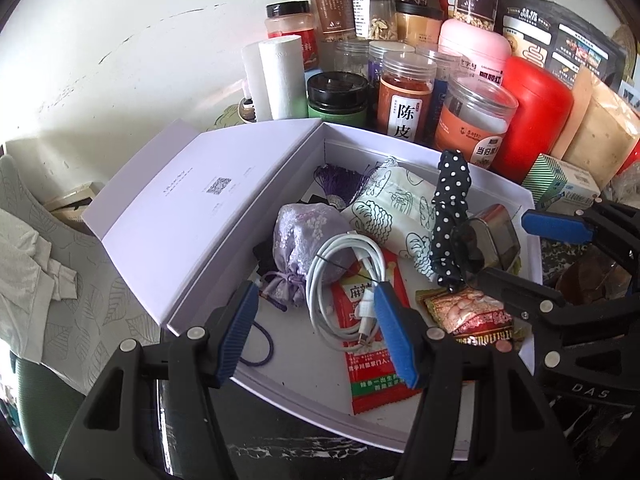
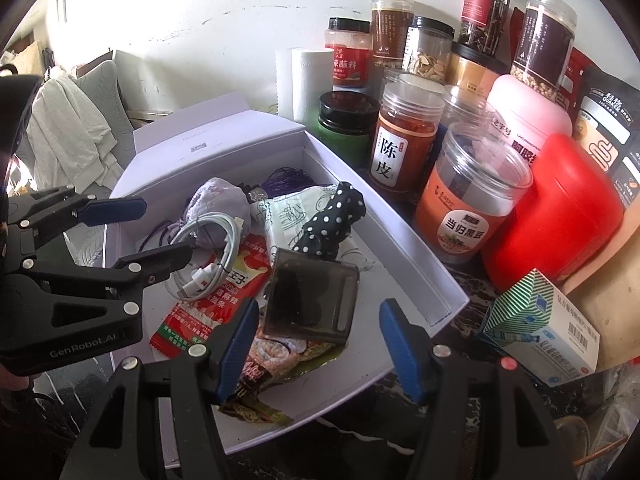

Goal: Organize objects
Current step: 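Open both tools and withdraw them from the white box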

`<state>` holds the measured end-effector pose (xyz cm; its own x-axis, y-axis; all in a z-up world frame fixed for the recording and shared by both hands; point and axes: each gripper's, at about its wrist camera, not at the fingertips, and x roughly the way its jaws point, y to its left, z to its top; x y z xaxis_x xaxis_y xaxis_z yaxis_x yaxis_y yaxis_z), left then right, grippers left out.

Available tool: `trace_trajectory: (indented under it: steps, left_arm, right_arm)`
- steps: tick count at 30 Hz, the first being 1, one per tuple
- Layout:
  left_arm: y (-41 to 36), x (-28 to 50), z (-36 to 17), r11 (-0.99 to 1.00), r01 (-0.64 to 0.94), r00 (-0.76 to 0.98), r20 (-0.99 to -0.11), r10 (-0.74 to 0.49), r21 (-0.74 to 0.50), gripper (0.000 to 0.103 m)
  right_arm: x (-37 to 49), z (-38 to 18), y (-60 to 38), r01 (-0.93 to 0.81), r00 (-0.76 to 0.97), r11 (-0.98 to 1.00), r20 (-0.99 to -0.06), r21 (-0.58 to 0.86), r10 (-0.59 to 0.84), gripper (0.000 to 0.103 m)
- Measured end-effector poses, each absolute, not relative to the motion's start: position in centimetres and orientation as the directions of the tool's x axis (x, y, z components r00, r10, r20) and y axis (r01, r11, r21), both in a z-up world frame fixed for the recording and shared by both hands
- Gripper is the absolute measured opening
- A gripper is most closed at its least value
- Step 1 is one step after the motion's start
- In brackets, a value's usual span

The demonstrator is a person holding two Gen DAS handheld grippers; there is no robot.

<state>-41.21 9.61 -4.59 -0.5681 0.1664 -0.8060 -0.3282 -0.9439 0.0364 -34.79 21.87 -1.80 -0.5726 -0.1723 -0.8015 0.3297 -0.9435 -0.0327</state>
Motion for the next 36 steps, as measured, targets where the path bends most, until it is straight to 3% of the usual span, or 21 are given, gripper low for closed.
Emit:
trace_trajectory:
  steps: [11, 15, 23, 29, 36]
  left_arm:
    - [7.7, -38.0, -1.9, -0.967, -0.251, -0.6, -0.79, 0.129, 0.033, 0.06]
    - [7.4, -36.2, -0.2, -0.972, -0.229, -0.629, -0.77, 0.105, 0.055, 0.074]
    - [7.3, -32.1, 3.5, -0.978, -0.191, -0.68, -0.729, 0.075, 0.078, 0.086]
    - [7.5, -28.5, 6.2, -0.981, -0.163, -0.718, -0.694, 0.046, 0.103, 0.092]
    - [8.1, -24.1, 9.1, -0.983, -0.158, -0.752, -0.656, 0.057, 0.095, 0.095]
  right_arm:
    - [-32.0, 0.9, 21.6, 0.349, -0.609, -0.936, -0.771, -0.052, -0.184, 0.066]
    - [-30.6, 2.3, 21.7, 0.352, -0.63, -0.934, -0.753, -0.058, -0.19, 0.067]
    - [-27.2, 5.5, 22.5, 0.352, -0.677, -0.933, -0.71, -0.081, -0.194, 0.073]
    - [-24.5, 7.8, 23.6, 0.338, -0.719, -0.937, -0.668, -0.093, -0.193, 0.079]
    - [-21.0, 10.1, 25.1, 0.326, -0.755, -0.94, -0.624, -0.096, -0.198, 0.08]
